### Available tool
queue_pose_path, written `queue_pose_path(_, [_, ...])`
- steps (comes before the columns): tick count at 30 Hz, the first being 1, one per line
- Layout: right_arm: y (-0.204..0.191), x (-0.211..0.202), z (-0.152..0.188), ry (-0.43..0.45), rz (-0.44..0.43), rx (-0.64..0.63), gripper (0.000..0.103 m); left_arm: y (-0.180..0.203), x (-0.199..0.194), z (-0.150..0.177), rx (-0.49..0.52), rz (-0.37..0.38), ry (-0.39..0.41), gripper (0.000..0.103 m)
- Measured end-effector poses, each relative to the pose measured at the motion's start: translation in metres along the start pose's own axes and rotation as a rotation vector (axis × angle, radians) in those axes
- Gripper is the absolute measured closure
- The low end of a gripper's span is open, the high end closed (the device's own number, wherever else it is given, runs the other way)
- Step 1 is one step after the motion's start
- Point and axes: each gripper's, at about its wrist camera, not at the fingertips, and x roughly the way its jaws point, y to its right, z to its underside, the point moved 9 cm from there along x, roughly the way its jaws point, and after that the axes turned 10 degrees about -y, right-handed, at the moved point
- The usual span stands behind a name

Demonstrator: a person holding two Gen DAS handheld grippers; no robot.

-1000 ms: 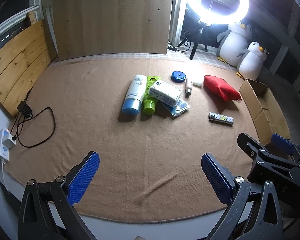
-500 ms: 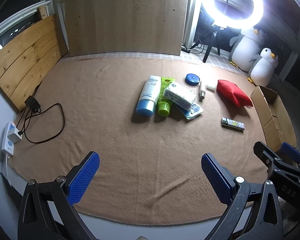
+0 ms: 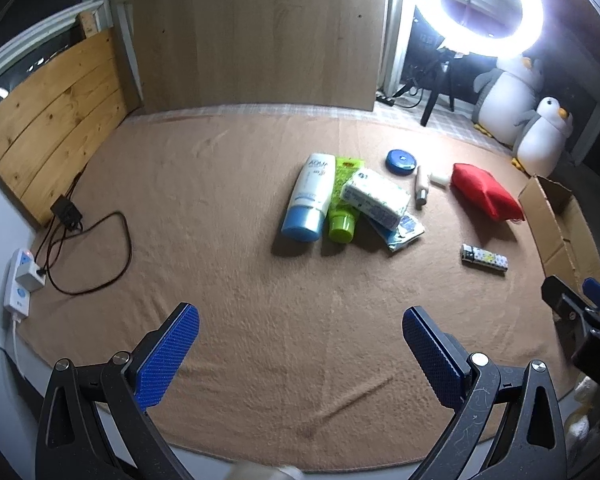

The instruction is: Organize objects

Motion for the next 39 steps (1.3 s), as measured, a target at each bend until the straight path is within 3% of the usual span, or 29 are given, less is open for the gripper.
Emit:
queue_pose_path(8, [0.01,0.027,0.008,-0.08,-0.035,-0.029,0.001,-0.011,0.027,0.009,-0.056,-0.013,-0.059,0.001])
queue_pose_path(13, [0.008,0.037,0.0,-0.111,-0.088,-0.045,0.012,-0.029,0.036,-0.002,-0.114,-0.028,-0.051,0.005])
queue_pose_path(17, [-0.001,0.044,-0.011,-0.127,-0.121,-0.023,0.022,-0.04,0.049,-0.018,-0.093,0.005,-0.07,0.013])
queue_pose_path(22, [-0.019,0.048,-0.031,-0.105,-0.125,0.027,0.025,-0.045,0.064,-0.04,-0.037,0.047,-0.089,0.018])
queue_pose_path(31, [-0.055,0.071,-0.079,-0.113,-0.168,0.014,0.034,-0.017,0.088,-0.08,0.078,0.153,-0.095,0.026])
queue_pose_path(35, [-0.071,0.096,-0.097,-0.174,-0.237,-0.024,0.042,0.0,0.099,-0.087,0.095,0.168,-0.096,0.033])
queue_pose_path(39, [-0.086,0.132,-0.108,-0.288,-0.315,-0.084,0.048,0.015,0.112,-0.087,0.051,0.204,-0.126,0.036])
